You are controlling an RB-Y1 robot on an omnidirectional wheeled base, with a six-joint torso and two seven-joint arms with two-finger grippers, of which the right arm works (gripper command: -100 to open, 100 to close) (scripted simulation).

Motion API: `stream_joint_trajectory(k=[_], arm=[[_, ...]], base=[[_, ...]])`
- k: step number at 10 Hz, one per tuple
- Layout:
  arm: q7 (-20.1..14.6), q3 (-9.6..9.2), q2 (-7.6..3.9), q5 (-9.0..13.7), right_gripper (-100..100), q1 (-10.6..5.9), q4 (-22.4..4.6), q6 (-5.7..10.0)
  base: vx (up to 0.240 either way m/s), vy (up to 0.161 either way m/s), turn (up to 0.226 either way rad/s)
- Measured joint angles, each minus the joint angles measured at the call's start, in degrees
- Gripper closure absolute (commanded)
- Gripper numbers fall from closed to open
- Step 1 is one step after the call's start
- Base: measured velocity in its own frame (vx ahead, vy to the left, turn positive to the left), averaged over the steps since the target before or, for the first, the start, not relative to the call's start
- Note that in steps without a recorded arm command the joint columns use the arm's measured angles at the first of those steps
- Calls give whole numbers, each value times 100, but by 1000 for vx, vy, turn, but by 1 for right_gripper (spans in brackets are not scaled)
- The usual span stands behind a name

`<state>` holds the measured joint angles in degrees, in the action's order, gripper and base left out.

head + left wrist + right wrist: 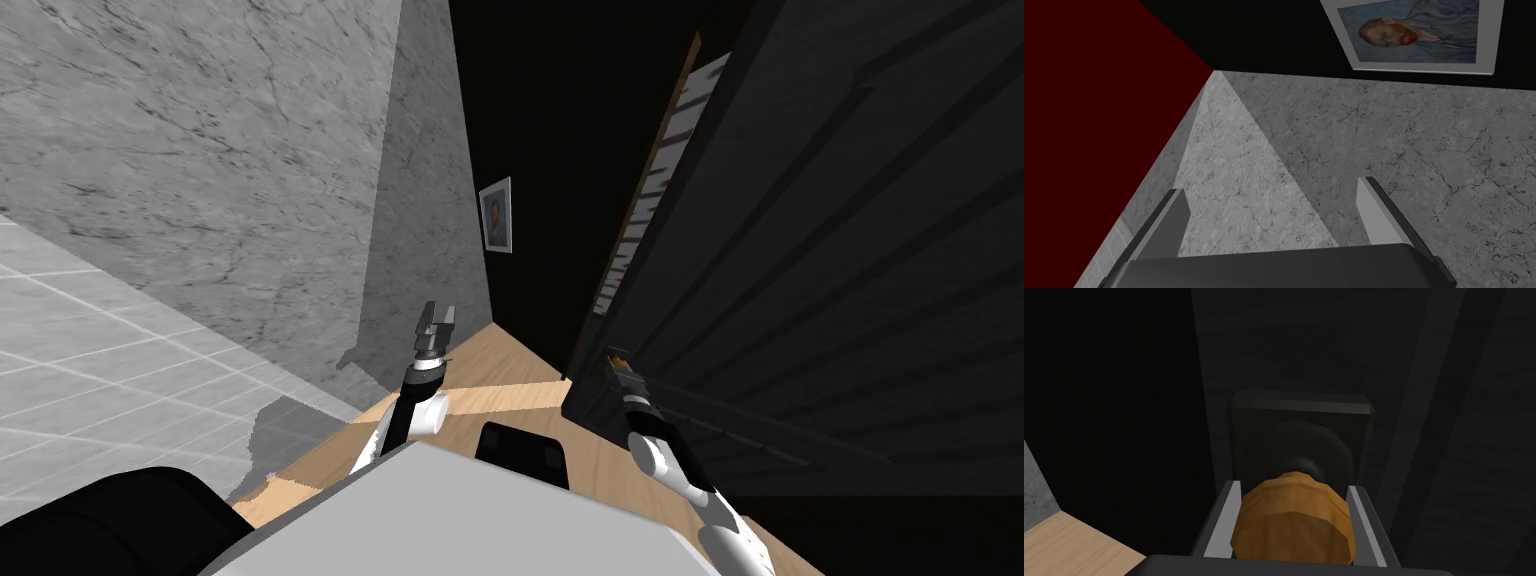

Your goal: Pull the door open

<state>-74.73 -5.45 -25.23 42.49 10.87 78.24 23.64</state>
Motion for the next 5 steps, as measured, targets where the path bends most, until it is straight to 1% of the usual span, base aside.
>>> stream_joint_trajectory(k=[1,2,3,5], arm=[[-60,-73,-69,0,100,65,60,26],[-117,-130,-140,3,100,117,116,50],[-128,-157,-137,1,100,136,110,41],[-236,-245,-264,-13,100,189,144,119]], base=[[-259,-45,124],[-117,-13,35],[-152,-36,133],[-243,-70,153]])
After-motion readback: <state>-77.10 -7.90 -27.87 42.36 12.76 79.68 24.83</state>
